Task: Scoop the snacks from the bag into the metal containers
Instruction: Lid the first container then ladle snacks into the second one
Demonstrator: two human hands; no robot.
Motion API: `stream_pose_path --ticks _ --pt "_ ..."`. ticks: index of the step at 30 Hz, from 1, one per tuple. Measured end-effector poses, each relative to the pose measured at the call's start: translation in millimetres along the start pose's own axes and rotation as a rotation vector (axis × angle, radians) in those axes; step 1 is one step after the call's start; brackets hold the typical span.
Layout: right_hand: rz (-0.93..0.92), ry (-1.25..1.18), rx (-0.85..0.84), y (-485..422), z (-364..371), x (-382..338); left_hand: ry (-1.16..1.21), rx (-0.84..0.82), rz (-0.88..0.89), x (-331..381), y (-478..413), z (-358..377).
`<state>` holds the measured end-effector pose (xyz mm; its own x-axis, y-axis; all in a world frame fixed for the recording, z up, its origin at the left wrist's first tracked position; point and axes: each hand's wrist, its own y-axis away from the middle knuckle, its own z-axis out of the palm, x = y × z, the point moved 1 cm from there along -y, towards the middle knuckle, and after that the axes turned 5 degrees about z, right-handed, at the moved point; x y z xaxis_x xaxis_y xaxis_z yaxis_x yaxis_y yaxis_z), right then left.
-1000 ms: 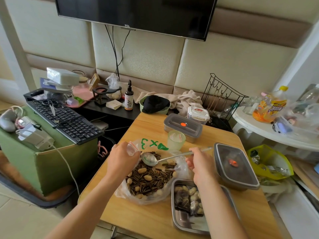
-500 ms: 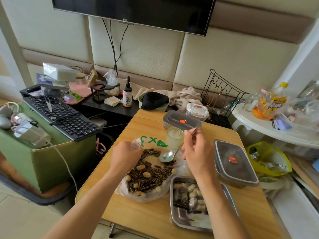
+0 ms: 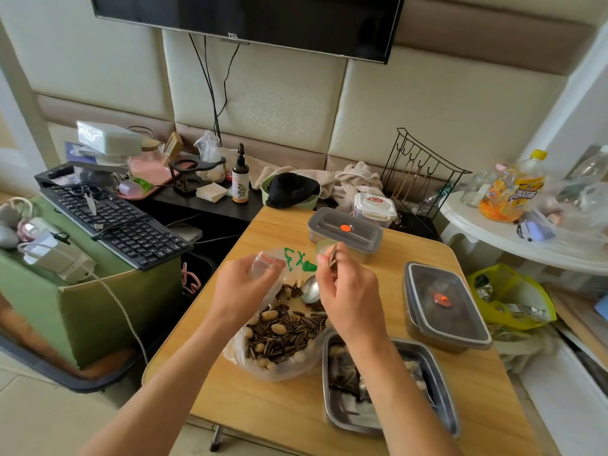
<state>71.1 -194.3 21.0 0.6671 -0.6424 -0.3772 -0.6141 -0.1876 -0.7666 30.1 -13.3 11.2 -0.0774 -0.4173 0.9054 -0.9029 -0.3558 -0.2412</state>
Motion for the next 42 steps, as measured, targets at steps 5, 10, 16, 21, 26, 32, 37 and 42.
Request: stream_pose_path --ticks 5,10,16,21,26,32,37,42 --pt "0.096 -0.008 0.035 -1 -7 2 0.067 -0.025 0.061 9 4 -4" --pt "0.154 -0.058 0.039 0 -9 6 0.082 0.025 -0.168 -3 0 -7" --pt "0.136 -0.137 -0.063 1 -3 4 0.049 -0.023 -0.291 -14 -1 -6" --pt "0.237 -0.171 -0.102 3 -2 8 -0.034 -0.082 -0.222 -11 1 -4" --pt "0.636 -0.344 -0.143 2 -9 12 -0.305 -0.097 -0.121 -12 4 -3" --pt "0.821 -0.403 -0.154 2 -16 22 -0.663 0.036 0.096 -18 10 1" --pt "0.479 -0.417 -0.171 1 -20 11 -0.571 0.075 0.24 -11 11 -1" --pt "0.366 -0.45 -0.214 3 -20 7 -0.482 -0.106 0.02 -18 15 2"
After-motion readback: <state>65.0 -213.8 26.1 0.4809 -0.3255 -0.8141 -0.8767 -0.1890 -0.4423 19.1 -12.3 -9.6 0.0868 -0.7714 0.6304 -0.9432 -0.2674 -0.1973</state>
